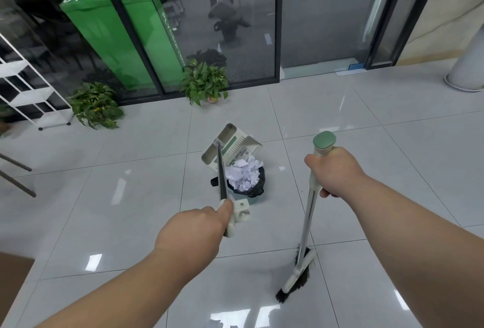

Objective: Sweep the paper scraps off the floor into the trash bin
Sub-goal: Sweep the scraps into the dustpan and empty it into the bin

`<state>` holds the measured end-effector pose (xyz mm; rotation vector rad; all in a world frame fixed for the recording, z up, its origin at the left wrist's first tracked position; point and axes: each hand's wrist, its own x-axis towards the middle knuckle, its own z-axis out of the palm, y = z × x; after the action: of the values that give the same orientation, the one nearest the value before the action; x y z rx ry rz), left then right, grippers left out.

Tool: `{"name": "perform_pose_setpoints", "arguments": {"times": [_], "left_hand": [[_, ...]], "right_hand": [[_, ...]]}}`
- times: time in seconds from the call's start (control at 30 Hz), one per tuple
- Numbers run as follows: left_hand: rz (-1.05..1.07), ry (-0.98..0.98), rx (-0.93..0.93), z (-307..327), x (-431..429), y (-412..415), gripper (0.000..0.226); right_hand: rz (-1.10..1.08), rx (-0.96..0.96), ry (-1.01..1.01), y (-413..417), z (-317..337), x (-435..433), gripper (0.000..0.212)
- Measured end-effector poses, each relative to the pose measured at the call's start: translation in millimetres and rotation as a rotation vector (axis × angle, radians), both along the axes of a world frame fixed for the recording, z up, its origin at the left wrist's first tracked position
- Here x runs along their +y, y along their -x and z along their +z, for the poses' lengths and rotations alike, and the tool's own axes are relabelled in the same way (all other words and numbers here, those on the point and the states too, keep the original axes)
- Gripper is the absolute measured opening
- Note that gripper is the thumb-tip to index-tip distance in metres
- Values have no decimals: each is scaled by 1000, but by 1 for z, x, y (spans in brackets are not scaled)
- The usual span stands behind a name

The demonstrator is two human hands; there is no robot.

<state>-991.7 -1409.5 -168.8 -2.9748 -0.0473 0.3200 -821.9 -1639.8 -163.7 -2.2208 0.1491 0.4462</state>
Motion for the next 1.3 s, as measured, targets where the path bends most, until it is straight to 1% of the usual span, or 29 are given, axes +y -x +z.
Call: {"name": "perform_pose_setpoints", "arguments": {"times": [0.47,0.6,0.67,0.77,0.83,0.9,0.97,1.03,1.07,1.13,1.17,1.2,1.23,1.27,1.3], "left_hand": [[30,-57,-60,38,6,27,48],[83,-44,-106,53,15,41,40],[154,-2,-149,61,19,49,37],[306,144,-258,75,27,64,32],[476,265,-304,86,32,77,31],[646,390,-328,94,39,93,34],[784,506,-359,97,45,109,34],[893,589,-389,95,49,130,30],[932,616,-397,92,49,140,29],[999,665,-404,82,49,159,28],[1038,691,-405,76,48,167,25],[1083,714,-402,70,47,175,22],[1125,737,-399,63,47,182,20],[1163,754,-394,57,46,189,18],[1190,772,-387,52,46,196,17]], "right_hand": [[16,46,6,29,6,-6,18],[2,72,12,41,8,-8,19],[5,83,10,50,11,-9,21],[-3,142,-36,66,17,-8,14],[8,205,-68,78,23,-6,11],[40,271,-102,91,28,-4,15],[62,318,-179,103,32,-5,18],[9,347,-327,114,39,-8,24],[-45,388,-442,117,43,-11,30],[-189,533,-728,123,53,-16,38],[-260,600,-817,124,58,-16,39],[-303,659,-840,125,62,-15,45],[-320,686,-801,126,63,-13,54],[-322,687,-730,128,65,-9,57],[-317,681,-680,132,68,-4,51]]}}
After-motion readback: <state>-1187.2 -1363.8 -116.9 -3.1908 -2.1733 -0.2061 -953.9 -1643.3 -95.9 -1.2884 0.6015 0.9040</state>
